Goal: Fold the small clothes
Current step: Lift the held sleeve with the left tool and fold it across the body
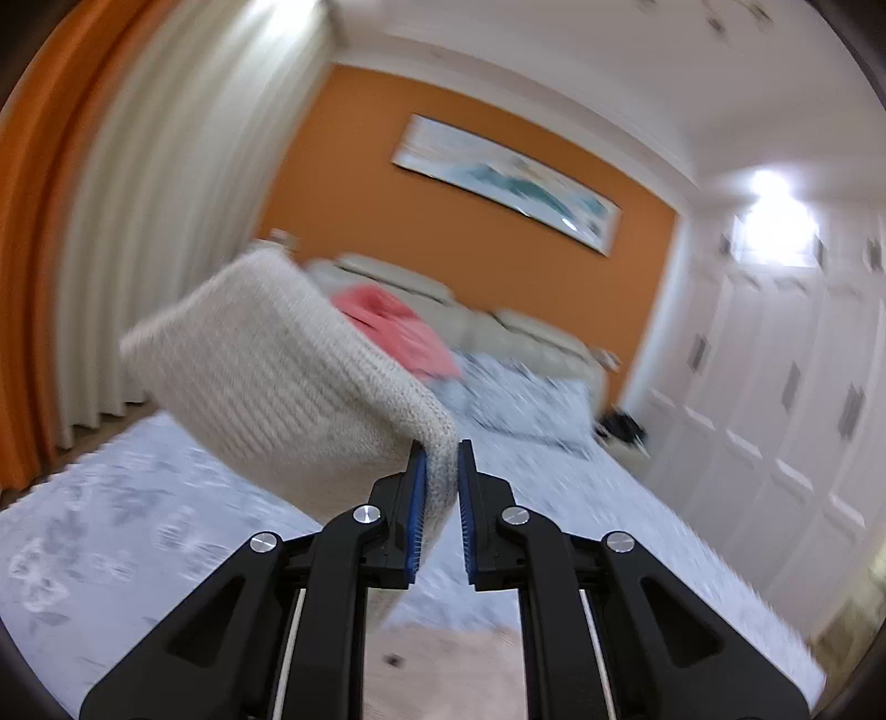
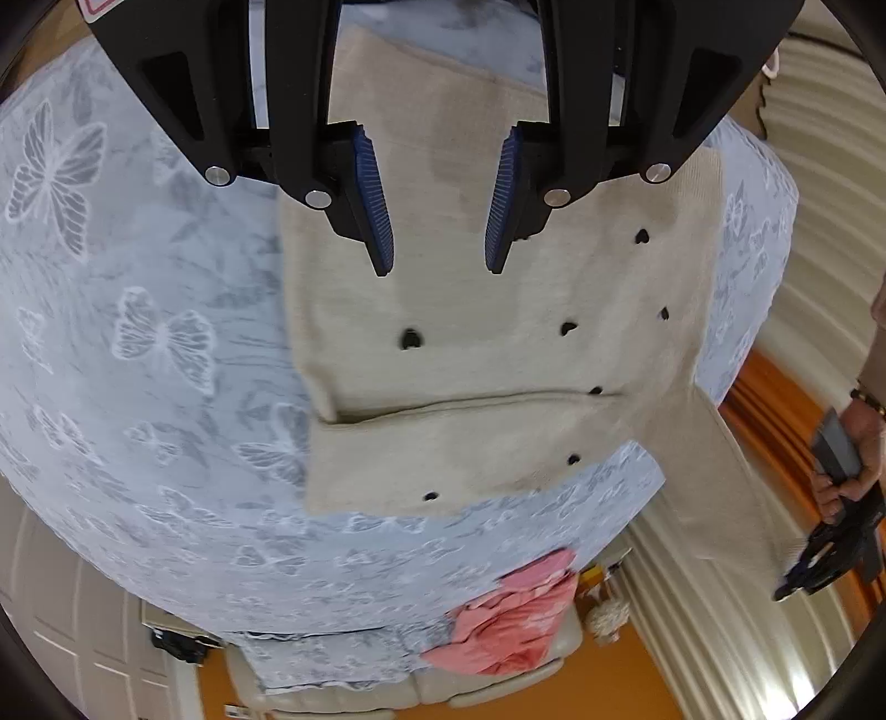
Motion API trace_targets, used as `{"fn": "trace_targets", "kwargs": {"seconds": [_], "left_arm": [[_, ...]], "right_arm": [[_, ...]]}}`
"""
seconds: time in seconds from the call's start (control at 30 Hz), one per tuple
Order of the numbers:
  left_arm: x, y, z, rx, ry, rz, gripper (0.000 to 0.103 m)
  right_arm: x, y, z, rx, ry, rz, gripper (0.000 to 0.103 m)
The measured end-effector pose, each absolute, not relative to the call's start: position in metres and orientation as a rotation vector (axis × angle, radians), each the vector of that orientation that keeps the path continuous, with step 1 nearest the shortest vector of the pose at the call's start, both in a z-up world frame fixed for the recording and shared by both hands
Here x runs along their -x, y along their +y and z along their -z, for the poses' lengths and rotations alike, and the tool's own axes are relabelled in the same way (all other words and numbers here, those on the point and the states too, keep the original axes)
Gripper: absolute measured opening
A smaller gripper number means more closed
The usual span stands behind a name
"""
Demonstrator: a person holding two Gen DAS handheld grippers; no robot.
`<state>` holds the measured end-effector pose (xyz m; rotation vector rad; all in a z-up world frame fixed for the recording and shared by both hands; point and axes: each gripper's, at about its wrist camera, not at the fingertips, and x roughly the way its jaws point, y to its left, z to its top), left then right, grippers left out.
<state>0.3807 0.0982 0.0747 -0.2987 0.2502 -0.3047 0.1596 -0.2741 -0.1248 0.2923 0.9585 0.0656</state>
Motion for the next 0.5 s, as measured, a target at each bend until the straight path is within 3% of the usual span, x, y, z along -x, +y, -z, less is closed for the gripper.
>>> {"fn": "trace_targets", "kwargs": {"seconds": [0.1,0.33,0.4,0.5], "left_arm": [[-0.383,0.034,-0.049,0.268,0.328,0.388,0.01],[-0.377,-0.077,0.097,0.19,0.67,0.487,0.012],[-0.365,-0.076,0.137,0.196,0.759,0.458,0.027],[-0.337,-0.046,0.166,0.309,0.789,0.396,0.05]], "right_arm": [[-0.151,-0.296,0.126,-0.317,0.951,-0.044,0.037],[-0.149,-0.331,0.142,-0.367,0.961,-0.017,0.04],[-0.159,-0.334,0.147,-0.355,0.971,-0.018,0.041],[-0.179,-0.332,0.149,-0.313,0.966,-0.033,0.052]]}}
